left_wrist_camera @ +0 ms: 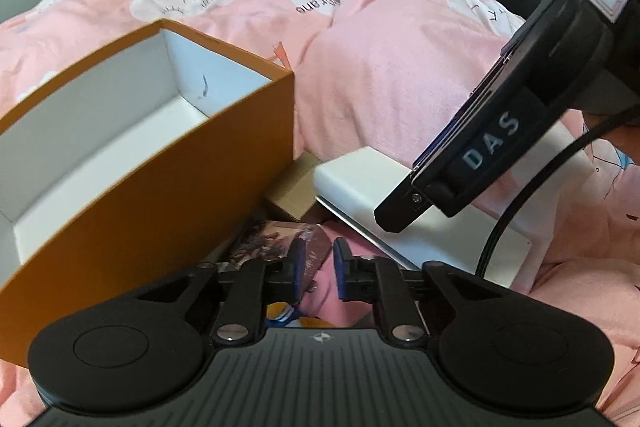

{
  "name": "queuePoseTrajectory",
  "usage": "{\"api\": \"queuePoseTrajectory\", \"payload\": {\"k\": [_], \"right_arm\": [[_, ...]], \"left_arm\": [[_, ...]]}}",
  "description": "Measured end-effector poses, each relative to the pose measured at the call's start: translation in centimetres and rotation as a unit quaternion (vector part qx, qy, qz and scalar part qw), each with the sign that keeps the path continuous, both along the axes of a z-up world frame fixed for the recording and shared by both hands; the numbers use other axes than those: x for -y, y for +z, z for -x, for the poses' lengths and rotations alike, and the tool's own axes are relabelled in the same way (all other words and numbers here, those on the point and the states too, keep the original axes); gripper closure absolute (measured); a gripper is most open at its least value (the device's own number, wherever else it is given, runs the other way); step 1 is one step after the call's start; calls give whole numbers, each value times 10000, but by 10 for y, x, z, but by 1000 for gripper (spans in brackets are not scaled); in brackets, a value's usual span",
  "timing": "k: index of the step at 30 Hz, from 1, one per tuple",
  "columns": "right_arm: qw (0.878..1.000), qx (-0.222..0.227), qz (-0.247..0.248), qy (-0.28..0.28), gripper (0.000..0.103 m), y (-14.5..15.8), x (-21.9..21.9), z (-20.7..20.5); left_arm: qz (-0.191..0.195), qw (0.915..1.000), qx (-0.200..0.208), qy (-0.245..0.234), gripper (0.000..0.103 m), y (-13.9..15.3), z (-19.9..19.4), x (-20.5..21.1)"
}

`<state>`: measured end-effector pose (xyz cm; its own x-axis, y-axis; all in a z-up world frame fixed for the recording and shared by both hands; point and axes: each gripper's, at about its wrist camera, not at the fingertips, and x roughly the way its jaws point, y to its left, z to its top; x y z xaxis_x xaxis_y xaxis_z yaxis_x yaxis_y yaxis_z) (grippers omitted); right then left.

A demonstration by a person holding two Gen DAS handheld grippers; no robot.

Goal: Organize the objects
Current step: 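Grasp the white glasses box with the left tool while the right tool grasps the gold box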

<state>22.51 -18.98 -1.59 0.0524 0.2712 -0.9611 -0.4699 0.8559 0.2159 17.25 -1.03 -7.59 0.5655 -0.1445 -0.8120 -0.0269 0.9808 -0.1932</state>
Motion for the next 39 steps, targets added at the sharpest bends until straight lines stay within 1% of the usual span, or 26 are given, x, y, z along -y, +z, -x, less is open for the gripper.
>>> {"api": "queuePoseTrajectory", "payload": {"k": [2,7,8,9,10,13,14,16,18,20,21,22,25,27,28,29,30,31,32,33,34,35,36,38,39], "right_arm": [[9999,-29,97,-16,55,-2,2,-2],[9980,-273,50,-574,56,-7,36,-15],[9967,-409,-78,-698,51,-10,43,-18],[9943,-614,-276,-823,46,-16,50,-21],[9913,-803,-478,-930,44,-22,57,-23],[9842,-1048,-865,-1139,46,-39,64,-25],[9818,-1088,-975,-1215,53,-45,65,-25],[9789,-1152,-1089,-1286,54,-48,63,-22],[9831,-960,-973,-1216,61,-40,57,-18],[9862,-776,-927,-1129,72,-27,51,-12],[9869,-721,-958,-1077,74,-20,49,-10],[9875,-692,-1015,-991,76,-14,47,-7],[9861,-706,-1244,-842,76,-6,39,0],[9883,-495,-1246,-722,76,-1,31,4],[9881,-431,-1294,-708,76,1,29,4],[9864,-424,-1408,-731,80,2,29,3],[9839,-420,-1564,-753,87,4,28,1],[9821,-448,-1673,-738,103,4,26,0],[9791,-635,-1796,-710,103,1,23,-2],[9775,-804,-1819,-703,103,-5,17,-3],[9801,-764,-1711,-648,103,-10,9,-2],[9832,-689,-1599,-551,103,-14,2,-1],[9836,-661,-1591,-537,103,-18,-2,-1],[9810,-727,-1703,-570,102,-18,-4,-4],[9824,-654,-1661,-551,101,-15,-4,-4]], "left_arm": [[28,10000,16,3,86,1,2,1],[-15,9999,50,131,86,3,6,-2],[-18,9999,49,147,86,4,5,-2],[-3,9996,58,260,86,4,5,-2],[6,9997,60,254,86,4,4,-1],[-26,9995,55,320,86,5,4,1],[-52,9994,46,334,86,6,4,1],[-100,9990,43,427,86,7,7,-1],[-134,9986,34,513,86,10,10,-5],[-124,9981,43,608,86,13,13,-8],[-90,9958,82,905,86,14,15,-9],[-77,9947,105,1018,85,14,17,-10],[-20,9923,136,1228,85,17,24,-13],[73,9911,191,1314,85,20,30,-17],[129,9882,216,1512,85,22,32,-19],[195,9873,229,1560,85,24,35,-22],[280,9851,249,1680,85,26,38,-25],[374,9837,248,1742,84,28,41,-28],[418,9824,237,1807,85,30,43,-30],[388,9801,235,1932,83,32,43,-31],[388,9786,268,2002,79,33,44,-32],[417,9785,295,1997,78,35,44,-32],[430,9778,299,2031,78,36,43,-32],[358,9796,306,1954,77,37,41,-29],[292,9814,316,1873,75,38,39,-26]]}}
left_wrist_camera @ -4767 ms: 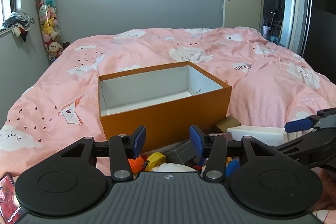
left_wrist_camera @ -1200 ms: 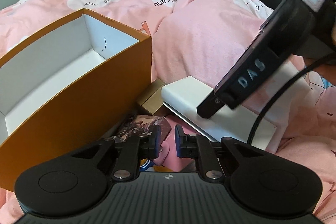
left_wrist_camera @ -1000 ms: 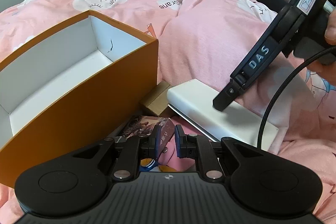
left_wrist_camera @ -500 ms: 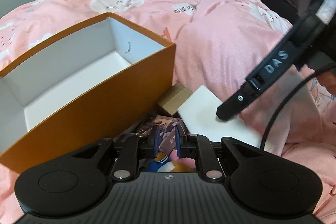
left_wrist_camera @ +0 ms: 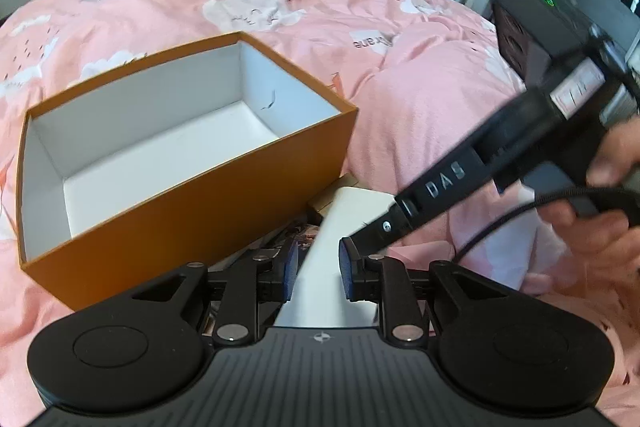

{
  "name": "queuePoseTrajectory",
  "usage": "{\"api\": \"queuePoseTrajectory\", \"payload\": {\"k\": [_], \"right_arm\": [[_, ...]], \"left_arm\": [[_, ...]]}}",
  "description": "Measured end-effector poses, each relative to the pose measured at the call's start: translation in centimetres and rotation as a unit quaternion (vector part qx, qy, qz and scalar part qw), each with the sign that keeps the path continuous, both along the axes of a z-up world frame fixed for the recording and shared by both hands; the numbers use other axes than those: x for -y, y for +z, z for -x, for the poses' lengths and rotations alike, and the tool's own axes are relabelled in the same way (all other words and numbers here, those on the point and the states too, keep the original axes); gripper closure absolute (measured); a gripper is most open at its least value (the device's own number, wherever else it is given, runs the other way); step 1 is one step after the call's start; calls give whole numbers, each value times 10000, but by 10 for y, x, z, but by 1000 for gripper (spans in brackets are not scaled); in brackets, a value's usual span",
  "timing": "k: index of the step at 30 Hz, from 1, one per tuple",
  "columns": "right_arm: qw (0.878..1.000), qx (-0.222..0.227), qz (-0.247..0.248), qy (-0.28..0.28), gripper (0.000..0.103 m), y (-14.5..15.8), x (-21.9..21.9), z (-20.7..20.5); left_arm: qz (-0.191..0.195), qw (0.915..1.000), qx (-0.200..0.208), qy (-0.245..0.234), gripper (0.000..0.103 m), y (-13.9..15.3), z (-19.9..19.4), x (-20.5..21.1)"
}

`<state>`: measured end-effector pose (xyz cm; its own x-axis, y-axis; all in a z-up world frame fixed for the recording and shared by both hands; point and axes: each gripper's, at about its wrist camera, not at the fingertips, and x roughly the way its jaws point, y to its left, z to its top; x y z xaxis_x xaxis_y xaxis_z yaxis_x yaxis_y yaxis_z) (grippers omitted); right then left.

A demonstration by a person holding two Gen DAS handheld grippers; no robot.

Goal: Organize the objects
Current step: 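Grasp the white glasses box with the left tool while the right tool grasps the gold box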

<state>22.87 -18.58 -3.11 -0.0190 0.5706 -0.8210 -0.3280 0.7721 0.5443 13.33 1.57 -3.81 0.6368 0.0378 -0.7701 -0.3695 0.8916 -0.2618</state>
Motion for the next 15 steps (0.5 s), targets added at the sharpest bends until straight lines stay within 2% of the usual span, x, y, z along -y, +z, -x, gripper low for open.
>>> {"api": "queuePoseTrajectory", "payload": {"k": [2,5,9,11,15], "right_arm": [[9992,323,235,49,96,9,2,2],[9959,640,639,-7,94,15,10,2],[9932,777,870,-31,86,10,26,-4],[9904,963,990,68,76,6,32,-5],[9833,1373,1111,442,69,-1,31,-6]], "left_arm": [[-162,9996,-26,-244,66,1,-6,5],[-348,9961,-158,-798,52,-2,-25,11],[-383,9913,-437,-1178,49,-11,-50,10],[-335,9904,-672,-1158,47,-17,-64,3],[-61,9901,-870,-1098,43,-28,-79,-8]]}}
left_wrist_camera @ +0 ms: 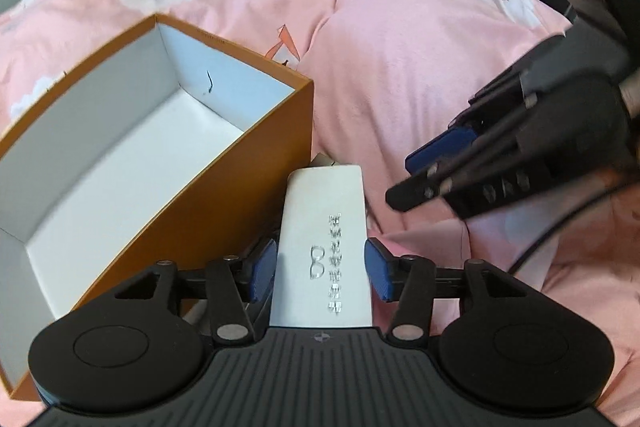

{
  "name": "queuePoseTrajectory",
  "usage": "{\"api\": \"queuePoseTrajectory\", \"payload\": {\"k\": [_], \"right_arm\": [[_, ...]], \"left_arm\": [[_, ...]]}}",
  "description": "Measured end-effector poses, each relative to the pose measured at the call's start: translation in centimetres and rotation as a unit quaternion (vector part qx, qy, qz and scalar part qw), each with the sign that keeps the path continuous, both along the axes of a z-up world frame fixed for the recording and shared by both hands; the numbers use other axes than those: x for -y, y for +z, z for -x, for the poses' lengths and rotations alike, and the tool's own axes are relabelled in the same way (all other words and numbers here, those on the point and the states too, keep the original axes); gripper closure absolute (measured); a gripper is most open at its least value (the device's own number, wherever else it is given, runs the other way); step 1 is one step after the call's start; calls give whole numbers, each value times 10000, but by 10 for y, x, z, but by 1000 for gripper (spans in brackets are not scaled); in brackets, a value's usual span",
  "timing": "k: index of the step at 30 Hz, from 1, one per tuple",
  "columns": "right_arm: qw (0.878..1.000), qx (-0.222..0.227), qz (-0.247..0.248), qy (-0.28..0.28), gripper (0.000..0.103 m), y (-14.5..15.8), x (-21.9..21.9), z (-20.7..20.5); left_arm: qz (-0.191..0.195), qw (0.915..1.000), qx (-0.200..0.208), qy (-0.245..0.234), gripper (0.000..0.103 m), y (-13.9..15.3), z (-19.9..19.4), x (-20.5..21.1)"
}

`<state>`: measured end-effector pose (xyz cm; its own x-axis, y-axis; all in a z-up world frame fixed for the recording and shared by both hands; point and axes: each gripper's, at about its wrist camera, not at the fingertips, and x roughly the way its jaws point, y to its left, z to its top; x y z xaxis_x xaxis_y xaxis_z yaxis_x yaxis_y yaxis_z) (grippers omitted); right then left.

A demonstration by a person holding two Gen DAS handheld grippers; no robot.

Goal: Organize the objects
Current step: 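Grasp the white glasses box with the left tool while the right tool grasps the gold box, then lift the white box with the left tool while the right tool carries the gold box over the orange box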

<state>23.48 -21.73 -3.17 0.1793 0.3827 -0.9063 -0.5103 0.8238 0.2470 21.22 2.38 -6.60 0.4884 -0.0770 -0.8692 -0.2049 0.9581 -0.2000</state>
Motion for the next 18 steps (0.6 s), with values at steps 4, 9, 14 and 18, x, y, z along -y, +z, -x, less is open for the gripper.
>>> {"api": "queuePoseTrajectory", "payload": {"k": [4,9,14,18], "right_arm": [[9996,208,102,172,67,-8,-1,-4],[9988,307,-22,370,67,-12,3,-8],[9971,513,29,568,63,-15,1,-7],[9967,538,-42,600,55,-15,-3,-7]], "left_arm": [[135,9997,-213,76,41,-7,-15,0],[-60,9987,-514,-6,33,-18,-22,6],[2,9983,-575,-26,35,-22,-23,4],[-11,9984,-524,205,35,-18,-6,1]]}}
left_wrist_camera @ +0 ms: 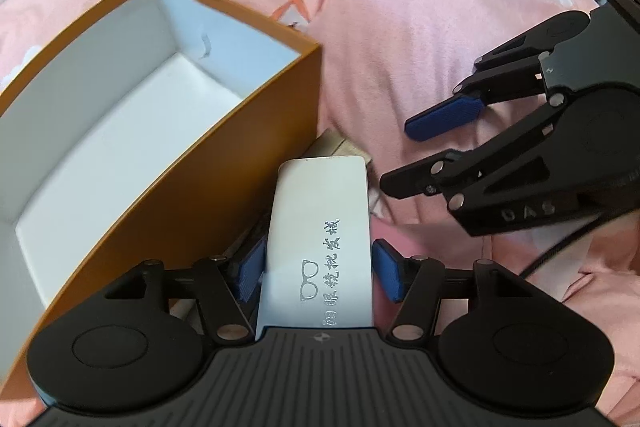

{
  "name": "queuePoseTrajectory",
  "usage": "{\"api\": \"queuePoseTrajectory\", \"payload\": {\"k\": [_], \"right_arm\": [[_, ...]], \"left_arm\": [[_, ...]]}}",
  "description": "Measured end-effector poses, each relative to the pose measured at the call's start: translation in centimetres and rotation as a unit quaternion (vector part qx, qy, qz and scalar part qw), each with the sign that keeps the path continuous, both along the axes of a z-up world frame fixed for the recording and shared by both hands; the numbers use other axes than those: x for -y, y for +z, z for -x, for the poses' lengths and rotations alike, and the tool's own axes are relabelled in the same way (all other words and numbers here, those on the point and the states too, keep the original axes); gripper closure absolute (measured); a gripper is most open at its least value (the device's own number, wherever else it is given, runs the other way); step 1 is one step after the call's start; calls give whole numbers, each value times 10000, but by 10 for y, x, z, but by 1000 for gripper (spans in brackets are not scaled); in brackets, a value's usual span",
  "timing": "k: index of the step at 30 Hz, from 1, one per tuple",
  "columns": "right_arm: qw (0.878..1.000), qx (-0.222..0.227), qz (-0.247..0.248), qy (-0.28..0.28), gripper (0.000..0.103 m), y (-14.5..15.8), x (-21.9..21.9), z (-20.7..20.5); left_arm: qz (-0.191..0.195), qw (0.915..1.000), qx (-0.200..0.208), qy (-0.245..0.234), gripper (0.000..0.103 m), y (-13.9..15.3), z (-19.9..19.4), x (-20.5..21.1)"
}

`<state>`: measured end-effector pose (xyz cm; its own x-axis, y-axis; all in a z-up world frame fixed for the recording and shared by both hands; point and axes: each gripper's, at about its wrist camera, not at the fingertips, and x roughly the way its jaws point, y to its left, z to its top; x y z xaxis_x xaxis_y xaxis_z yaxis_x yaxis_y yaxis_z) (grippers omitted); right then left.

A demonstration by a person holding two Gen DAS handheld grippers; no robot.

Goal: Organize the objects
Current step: 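Lift the white box with the left tool while the right tool carries the gold box over the orange box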

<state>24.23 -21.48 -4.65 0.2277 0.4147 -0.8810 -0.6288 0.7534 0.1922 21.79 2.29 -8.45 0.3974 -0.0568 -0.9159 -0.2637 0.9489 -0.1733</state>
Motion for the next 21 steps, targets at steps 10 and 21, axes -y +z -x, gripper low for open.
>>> {"api": "queuePoseTrajectory", "payload": {"k": [10,21], "right_arm": [[9995,72,299,-86,33,-8,-32,-6],[9959,-260,785,-358,38,-43,-69,-29]], "left_arm": [[-74,9968,404,692,36,42,64,-18],[-113,9884,861,1243,37,85,102,-41]]}}
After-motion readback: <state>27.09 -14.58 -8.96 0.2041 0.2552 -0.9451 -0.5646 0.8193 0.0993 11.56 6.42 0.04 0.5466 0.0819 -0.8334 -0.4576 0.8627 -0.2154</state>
